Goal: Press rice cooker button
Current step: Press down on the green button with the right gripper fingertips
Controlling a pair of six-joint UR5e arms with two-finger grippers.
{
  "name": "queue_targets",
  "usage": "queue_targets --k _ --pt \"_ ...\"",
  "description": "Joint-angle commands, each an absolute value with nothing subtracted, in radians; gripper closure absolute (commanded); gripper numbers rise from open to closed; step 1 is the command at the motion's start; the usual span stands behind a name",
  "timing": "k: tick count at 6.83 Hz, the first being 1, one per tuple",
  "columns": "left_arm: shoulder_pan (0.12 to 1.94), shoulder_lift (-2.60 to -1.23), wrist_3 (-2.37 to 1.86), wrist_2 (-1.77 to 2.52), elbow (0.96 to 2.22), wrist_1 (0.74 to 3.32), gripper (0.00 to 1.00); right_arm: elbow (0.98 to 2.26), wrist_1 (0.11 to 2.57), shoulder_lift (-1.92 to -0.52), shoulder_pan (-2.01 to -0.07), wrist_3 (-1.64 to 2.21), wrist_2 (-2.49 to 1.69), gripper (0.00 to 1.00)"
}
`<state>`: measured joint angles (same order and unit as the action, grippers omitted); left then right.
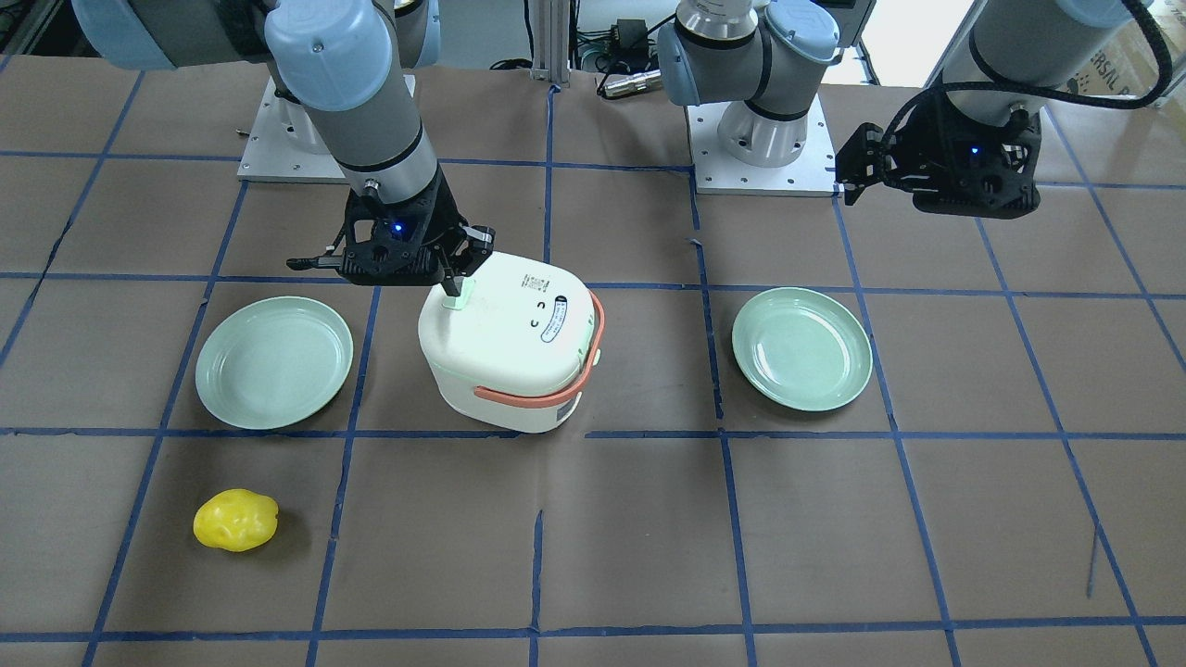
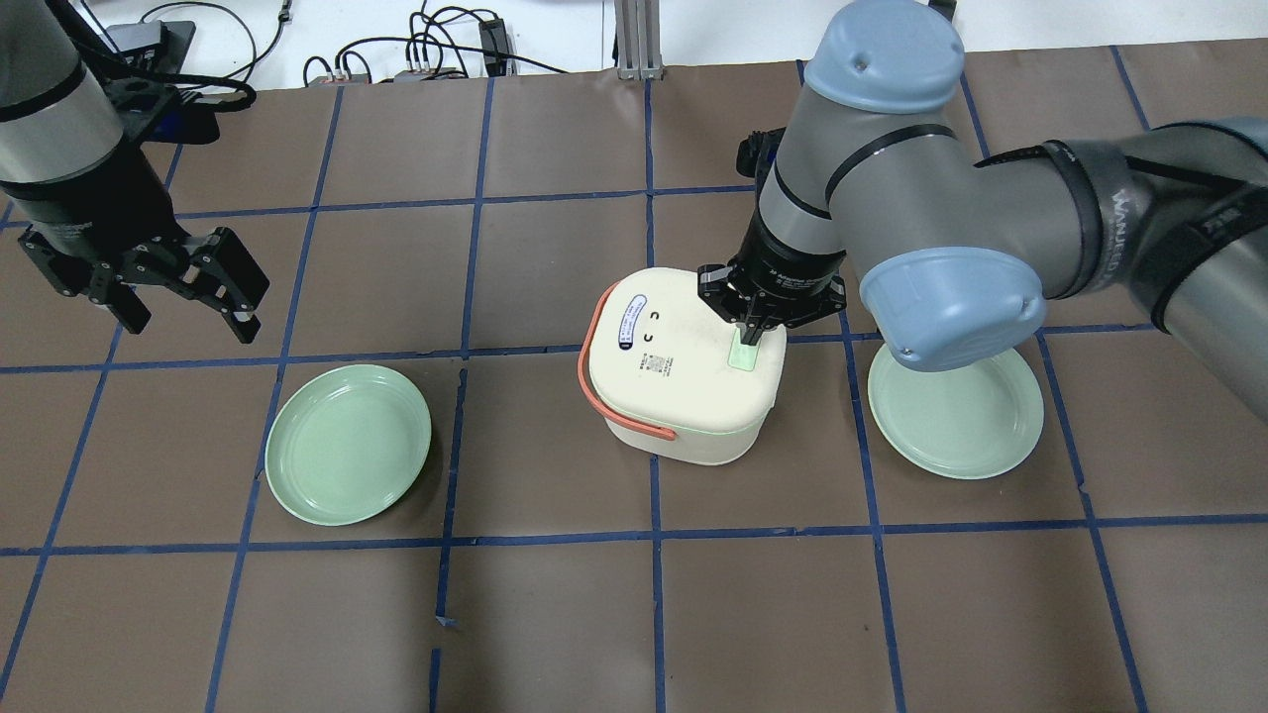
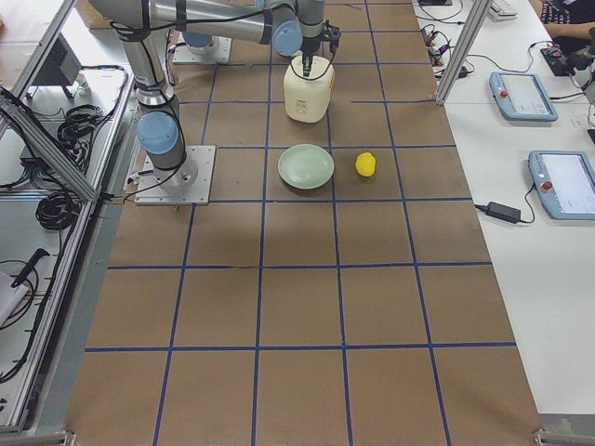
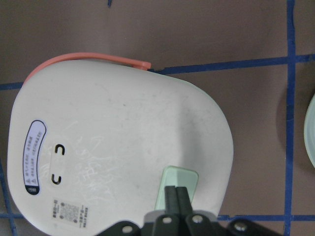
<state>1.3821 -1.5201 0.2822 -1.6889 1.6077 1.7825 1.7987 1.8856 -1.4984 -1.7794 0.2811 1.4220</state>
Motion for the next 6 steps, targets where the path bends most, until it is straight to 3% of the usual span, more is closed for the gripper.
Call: queue_targets --k 1,6 --pt "1.382 -1.52 0.282 -1.689 1.608 1.782 0.0 1.801 1.888 -1.496 -1.779 0.279 1.422 0.88" --pt "1.382 -1.52 0.282 -1.689 1.608 1.782 0.0 1.818 1.888 -1.482 -1.779 0.282 1.422 0.88"
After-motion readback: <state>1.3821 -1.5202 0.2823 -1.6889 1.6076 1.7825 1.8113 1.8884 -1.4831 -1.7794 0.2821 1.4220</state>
